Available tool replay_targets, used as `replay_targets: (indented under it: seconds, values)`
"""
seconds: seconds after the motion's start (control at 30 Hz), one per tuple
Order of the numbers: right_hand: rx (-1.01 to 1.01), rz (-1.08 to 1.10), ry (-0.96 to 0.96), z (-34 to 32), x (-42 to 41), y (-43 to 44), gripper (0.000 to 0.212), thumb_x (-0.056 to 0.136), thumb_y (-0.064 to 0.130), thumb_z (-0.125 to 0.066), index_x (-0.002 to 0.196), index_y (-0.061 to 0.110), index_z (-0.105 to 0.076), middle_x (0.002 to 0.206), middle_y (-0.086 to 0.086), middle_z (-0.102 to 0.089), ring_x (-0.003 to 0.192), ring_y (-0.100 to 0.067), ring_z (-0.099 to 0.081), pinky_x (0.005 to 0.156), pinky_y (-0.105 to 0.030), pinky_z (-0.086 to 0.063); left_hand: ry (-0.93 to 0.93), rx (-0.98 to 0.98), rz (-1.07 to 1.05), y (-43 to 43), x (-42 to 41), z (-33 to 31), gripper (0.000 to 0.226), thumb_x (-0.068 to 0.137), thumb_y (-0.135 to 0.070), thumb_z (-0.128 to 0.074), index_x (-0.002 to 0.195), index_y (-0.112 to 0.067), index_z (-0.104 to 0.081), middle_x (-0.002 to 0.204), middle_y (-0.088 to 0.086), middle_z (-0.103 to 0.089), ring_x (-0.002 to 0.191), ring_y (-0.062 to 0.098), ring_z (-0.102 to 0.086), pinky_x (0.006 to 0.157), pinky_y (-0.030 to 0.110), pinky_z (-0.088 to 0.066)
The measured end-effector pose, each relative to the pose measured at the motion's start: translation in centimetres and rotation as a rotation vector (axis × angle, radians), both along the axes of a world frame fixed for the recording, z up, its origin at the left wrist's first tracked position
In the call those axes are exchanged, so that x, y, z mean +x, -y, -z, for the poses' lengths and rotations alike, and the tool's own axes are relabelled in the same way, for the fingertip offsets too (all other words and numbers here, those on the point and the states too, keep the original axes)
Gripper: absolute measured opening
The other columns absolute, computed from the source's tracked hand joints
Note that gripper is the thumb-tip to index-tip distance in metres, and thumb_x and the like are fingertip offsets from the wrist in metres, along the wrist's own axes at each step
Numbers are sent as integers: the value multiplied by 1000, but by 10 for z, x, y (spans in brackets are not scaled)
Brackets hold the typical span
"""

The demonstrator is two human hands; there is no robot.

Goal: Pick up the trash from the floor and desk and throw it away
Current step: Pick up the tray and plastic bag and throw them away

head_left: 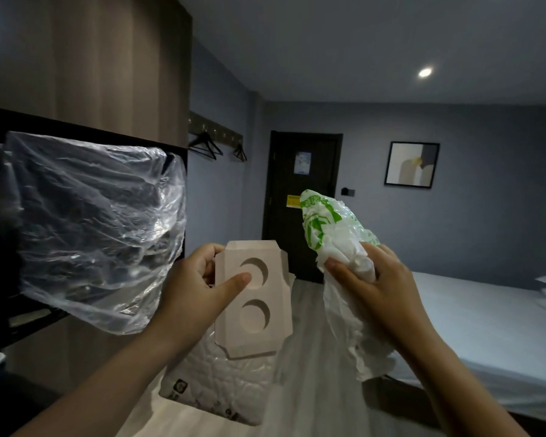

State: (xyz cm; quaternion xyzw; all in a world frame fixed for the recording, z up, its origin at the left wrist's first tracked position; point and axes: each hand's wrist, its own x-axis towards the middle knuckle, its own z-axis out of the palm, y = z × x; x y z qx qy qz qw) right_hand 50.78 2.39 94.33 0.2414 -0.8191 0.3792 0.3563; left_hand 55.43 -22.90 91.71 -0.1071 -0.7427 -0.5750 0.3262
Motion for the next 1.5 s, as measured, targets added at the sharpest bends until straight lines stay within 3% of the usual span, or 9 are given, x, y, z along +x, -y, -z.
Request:
replay_targets:
  seconds: [0.1,0.43,0.53,0.63,0.77,1.0,1.17,1.5]
  values:
    - [21,40,3,6,-40,7,43,72,72,-48,83,31,-57,87,10,-54,78,-7,-54,68,-29,-48,3,1,34,7,-49,6,21,78,-24,-76,92,-31,-62,90,-5,-74,80,13,-72,63,32,-60]
    - [35,140,-7,-10,-194,73,46,72,74,-45,83,31,-56,86,14,-52,77,-1,-52,62,-19,-41,18,-37,110,86,-222,-11,20,75,-32,-74,91,-34,-61,91,-9,-74,78,10,-72,59,26,-58]
    - [37,153,-4,-6,-240,88,44,74,72,-47,81,29,-56,84,14,-52,75,0,-52,60,-17,-39,44,-40,127,100,-275,-10,23,76,-30,-74,95,-29,-61,91,-7,-74,80,12,-72,63,31,-59]
    - [43,171,25,-1,-288,97,47,74,71,-48,82,26,-58,86,11,-54,77,-4,-53,62,-21,-45,67,-32,126,108,-323,-4,22,79,-25,-74,96,-27,-61,89,-7,-74,79,12,-71,63,33,-60]
    - [40,179,44,8,-353,104,46,74,71,-50,82,26,-58,88,9,-55,78,-7,-54,65,-29,-51,107,-58,140,115,-385,7,21,80,-26,-73,98,-26,-61,89,-8,-74,77,9,-71,57,24,-58]
    - [8,149,33,18,-480,102,44,77,74,-52,77,30,-56,84,10,-54,76,-5,-53,64,-26,-46,138,-66,105,115,-508,15,21,80,-23,-73,98,-25,-61,90,-1,-73,79,15,-71,66,42,-60]
    - [-19,116,69,11,-573,93,38,74,70,-51,73,32,-55,84,10,-54,74,-3,-53,61,-23,-39,132,-83,82,108,-596,9,18,81,-23,-73,93,-30,-62,91,-3,-73,79,15,-70,68,45,-60]
    - [-16,65,158,33,-735,119,28,78,60,-61,73,32,-57,86,10,-57,78,-6,-56,66,-29,-47,149,-79,-25,128,-752,29,17,79,-29,-75,86,-35,-61,87,-9,-71,76,11,-68,70,44,-57]
